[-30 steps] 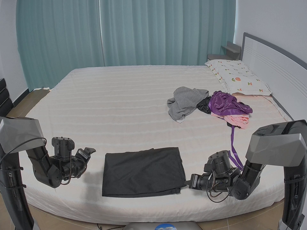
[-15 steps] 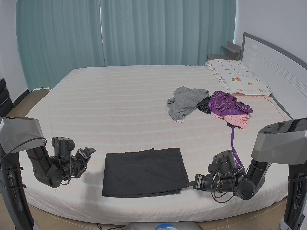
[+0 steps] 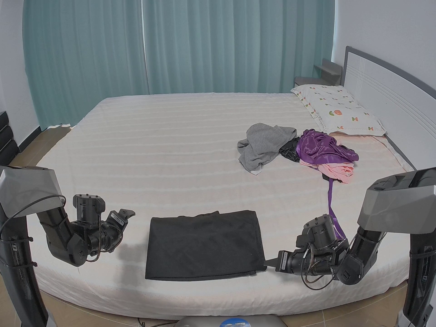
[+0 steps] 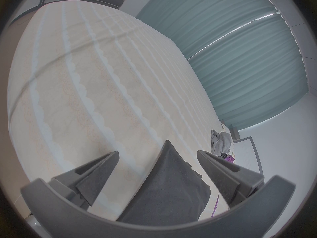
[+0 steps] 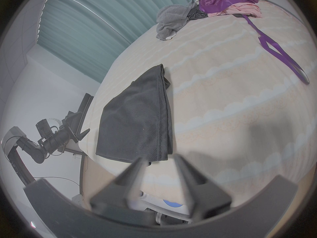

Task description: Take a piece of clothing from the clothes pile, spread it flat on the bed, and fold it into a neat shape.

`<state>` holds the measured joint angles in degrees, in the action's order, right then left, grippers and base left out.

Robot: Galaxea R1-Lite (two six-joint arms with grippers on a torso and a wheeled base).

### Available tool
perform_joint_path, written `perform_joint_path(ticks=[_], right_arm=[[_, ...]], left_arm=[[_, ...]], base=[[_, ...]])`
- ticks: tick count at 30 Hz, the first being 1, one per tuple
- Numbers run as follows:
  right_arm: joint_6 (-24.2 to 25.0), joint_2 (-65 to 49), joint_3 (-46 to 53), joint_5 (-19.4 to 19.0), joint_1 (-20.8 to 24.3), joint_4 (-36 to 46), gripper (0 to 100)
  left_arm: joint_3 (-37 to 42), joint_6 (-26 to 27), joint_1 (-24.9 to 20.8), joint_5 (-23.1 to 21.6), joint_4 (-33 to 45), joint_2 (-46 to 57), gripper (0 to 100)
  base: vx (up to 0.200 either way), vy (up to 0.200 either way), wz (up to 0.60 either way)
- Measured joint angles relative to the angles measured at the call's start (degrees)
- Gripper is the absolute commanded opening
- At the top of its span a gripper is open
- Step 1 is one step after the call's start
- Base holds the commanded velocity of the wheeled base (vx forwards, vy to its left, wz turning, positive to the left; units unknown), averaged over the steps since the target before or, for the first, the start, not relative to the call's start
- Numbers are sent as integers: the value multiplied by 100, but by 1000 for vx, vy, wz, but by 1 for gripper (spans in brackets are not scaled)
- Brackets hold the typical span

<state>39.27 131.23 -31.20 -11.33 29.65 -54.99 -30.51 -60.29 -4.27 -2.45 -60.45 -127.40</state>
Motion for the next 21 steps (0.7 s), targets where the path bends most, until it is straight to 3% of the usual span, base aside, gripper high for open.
perform_joint_path(ticks=[11, 21], right_arm=[[66, -4, -163, 0, -73, -51, 100], [986, 2, -584, -2, -418, -57, 100]], left_arm=[[-7, -5, 6, 0, -4, -5, 100], [15, 5, -100, -17, -9, 26, 100]], base=[[0, 0, 0], [0, 0, 0]])
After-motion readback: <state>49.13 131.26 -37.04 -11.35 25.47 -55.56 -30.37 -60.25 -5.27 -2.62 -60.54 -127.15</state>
